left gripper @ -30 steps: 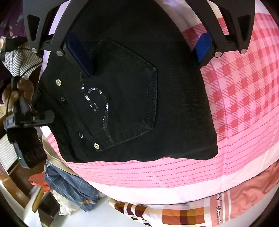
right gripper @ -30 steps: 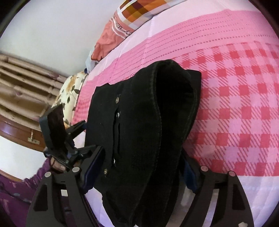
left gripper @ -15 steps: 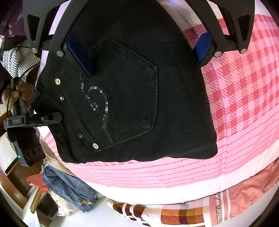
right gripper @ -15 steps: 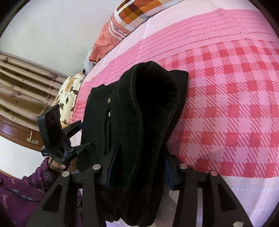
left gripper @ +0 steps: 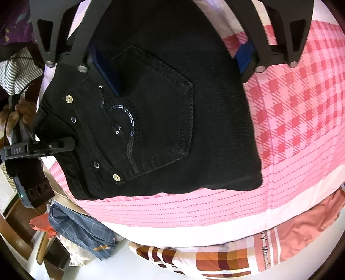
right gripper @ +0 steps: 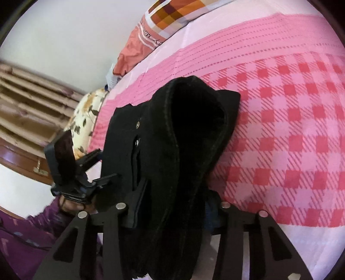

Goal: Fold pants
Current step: 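Press and smooth the folded trousers with both grippers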

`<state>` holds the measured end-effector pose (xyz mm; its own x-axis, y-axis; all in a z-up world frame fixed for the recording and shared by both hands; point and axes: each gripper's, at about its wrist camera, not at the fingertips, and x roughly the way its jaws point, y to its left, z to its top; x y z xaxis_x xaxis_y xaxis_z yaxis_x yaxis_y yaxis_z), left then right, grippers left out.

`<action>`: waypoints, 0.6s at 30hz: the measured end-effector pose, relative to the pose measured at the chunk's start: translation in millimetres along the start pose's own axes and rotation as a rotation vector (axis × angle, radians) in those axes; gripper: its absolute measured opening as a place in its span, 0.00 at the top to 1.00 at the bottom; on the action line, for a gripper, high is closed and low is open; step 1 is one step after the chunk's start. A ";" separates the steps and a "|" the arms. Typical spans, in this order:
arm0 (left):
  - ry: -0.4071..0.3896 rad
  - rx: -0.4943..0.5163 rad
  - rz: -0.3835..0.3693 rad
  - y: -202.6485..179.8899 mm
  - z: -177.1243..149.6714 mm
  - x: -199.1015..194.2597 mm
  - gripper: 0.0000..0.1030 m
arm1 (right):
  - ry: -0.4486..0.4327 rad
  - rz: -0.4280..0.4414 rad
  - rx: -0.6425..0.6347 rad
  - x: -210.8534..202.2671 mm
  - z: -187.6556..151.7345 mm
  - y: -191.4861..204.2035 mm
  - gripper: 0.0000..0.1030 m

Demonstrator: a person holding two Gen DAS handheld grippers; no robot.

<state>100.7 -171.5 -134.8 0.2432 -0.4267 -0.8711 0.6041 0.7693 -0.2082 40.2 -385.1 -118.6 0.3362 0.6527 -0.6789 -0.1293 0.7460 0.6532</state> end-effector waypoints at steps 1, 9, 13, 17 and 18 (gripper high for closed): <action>-0.004 -0.001 0.008 0.8 0.1 -1.4 0.20 | -0.003 -0.007 -0.009 0.5 -0.3 2.3 0.61; -0.004 0.000 0.038 5.3 0.6 -7.9 0.38 | -0.020 0.043 0.007 0.7 -1.4 -0.6 0.63; -0.002 0.001 0.050 3.1 0.7 -7.4 0.38 | -0.008 0.052 0.020 3.7 -0.9 -5.5 0.59; 0.007 -0.009 0.050 3.9 2.8 -5.3 0.36 | -0.003 0.073 0.024 6.0 -0.5 -7.6 0.56; 0.009 -0.013 0.048 4.8 2.7 -4.6 0.36 | -0.004 0.076 0.023 6.8 -0.1 -6.7 0.54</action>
<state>104.5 -167.2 -130.7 0.2646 -0.3845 -0.8844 0.5819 0.7950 -0.1716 43.3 -385.6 -127.7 0.3297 0.7066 -0.6261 -0.1334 0.6914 0.7101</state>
